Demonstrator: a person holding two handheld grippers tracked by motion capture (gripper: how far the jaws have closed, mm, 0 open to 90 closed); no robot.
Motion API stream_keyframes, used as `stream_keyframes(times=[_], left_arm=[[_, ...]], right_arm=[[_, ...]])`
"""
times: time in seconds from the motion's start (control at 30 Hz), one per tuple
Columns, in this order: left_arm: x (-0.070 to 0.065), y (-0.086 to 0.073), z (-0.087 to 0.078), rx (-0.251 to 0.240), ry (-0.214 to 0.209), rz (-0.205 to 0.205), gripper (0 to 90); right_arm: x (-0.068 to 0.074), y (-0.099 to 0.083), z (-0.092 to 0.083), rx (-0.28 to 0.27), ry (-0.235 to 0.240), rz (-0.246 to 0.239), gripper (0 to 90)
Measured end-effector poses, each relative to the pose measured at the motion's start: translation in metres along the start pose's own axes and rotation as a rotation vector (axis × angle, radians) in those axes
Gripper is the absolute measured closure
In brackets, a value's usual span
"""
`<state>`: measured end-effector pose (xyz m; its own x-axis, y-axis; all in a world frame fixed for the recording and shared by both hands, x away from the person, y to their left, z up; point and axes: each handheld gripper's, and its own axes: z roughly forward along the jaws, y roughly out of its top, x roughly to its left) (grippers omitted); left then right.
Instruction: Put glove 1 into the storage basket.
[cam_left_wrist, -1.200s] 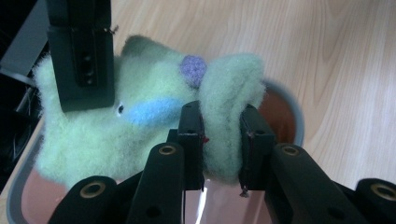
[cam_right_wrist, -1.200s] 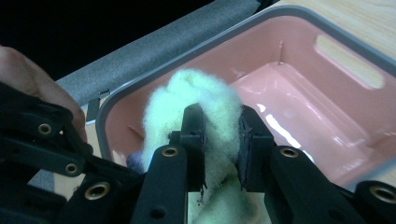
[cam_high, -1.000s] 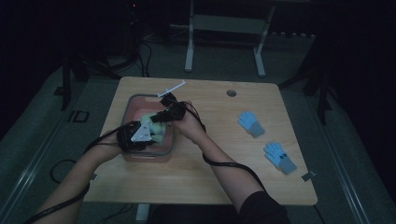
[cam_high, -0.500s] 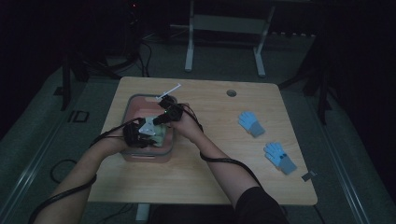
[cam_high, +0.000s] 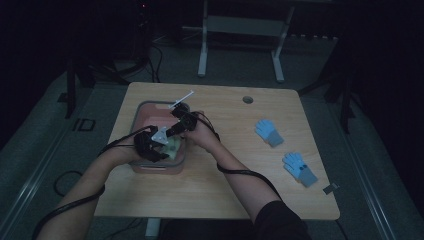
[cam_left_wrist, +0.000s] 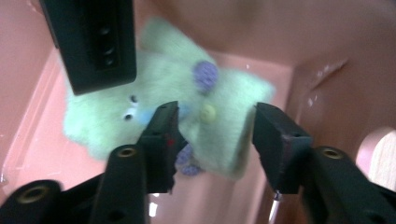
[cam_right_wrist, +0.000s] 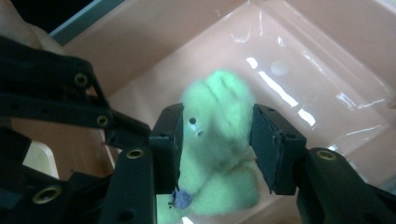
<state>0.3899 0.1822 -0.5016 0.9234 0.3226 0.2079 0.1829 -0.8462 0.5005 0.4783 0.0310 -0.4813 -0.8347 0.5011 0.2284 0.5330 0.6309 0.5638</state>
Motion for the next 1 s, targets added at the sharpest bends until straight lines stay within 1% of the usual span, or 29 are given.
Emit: stream_keyframes(times=[0.03,0.17,0.27,0.33,0.4,0.47,0.5,0.53,0.57,0.63,0.7,0.73,0.77,0.8,0.87,0.93,1.0], left_arm=[[-0.001,0.000,-0.001,-0.002,0.012,-0.002,48.3],[-0.004,0.002,-0.007,-0.024,0.021,-0.022,46.5],[-0.006,0.003,-0.012,-0.039,0.030,-0.052,46.5],[-0.006,0.003,-0.017,-0.046,0.040,-0.078,46.5],[-0.006,0.004,-0.022,-0.056,0.051,-0.110,46.1],[-0.004,0.006,-0.027,-0.067,0.059,-0.146,46.1],[-0.004,0.007,-0.029,-0.085,0.057,-0.169,46.1],[-0.003,0.009,-0.032,-0.096,0.063,-0.181,46.2],[-0.003,0.010,-0.033,-0.109,0.072,-0.204,46.3],[-0.003,0.015,-0.036,-0.131,0.068,-0.225,46.3],[-0.005,0.020,-0.036,-0.129,0.075,-0.228,46.4],[-0.006,0.023,-0.035,-0.135,0.073,-0.224,46.4],[-0.007,0.026,-0.035,-0.139,0.068,-0.229,46.4],[-0.008,0.029,-0.035,-0.139,0.073,-0.230,46.4],[-0.012,0.036,-0.034,-0.161,0.059,-0.231,46.4],[-0.016,0.044,-0.033,-0.161,0.061,-0.219,46.4],[-0.020,0.051,-0.031,-0.178,0.058,-0.213,46.5]], right_arm=[[0.000,0.000,-0.002,-0.008,-0.001,0.001,53.2],[0.000,-0.001,-0.014,-0.041,-0.006,-0.003,51.8],[0.000,-0.002,-0.024,-0.067,-0.001,-0.008,51.8],[0.001,-0.004,-0.031,-0.083,0.016,-0.012,51.8],[0.002,-0.007,-0.038,-0.093,0.017,-0.017,51.8],[0.001,-0.010,-0.046,-0.106,0.028,-0.014,51.8],[0.001,-0.011,-0.050,-0.114,0.031,-0.011,51.9],[0.001,-0.013,-0.054,-0.121,0.030,-0.011,51.9],[0.001,-0.015,-0.058,-0.129,0.033,-0.009,51.9],[0.000,-0.020,-0.065,-0.137,0.031,-0.011,51.9],[-0.003,-0.026,-0.071,-0.139,0.031,-0.015,52.1],[-0.004,-0.029,-0.074,-0.139,0.028,-0.017,52.4],[-0.005,-0.032,-0.077,-0.143,0.022,-0.017,52.4],[-0.006,-0.035,-0.080,-0.146,0.020,-0.017,52.4],[-0.008,-0.042,-0.086,-0.152,0.015,-0.021,52.3],[-0.009,-0.049,-0.091,-0.151,0.005,-0.031,52.2],[-0.011,-0.057,-0.097,-0.150,-0.004,-0.033,51.9]])
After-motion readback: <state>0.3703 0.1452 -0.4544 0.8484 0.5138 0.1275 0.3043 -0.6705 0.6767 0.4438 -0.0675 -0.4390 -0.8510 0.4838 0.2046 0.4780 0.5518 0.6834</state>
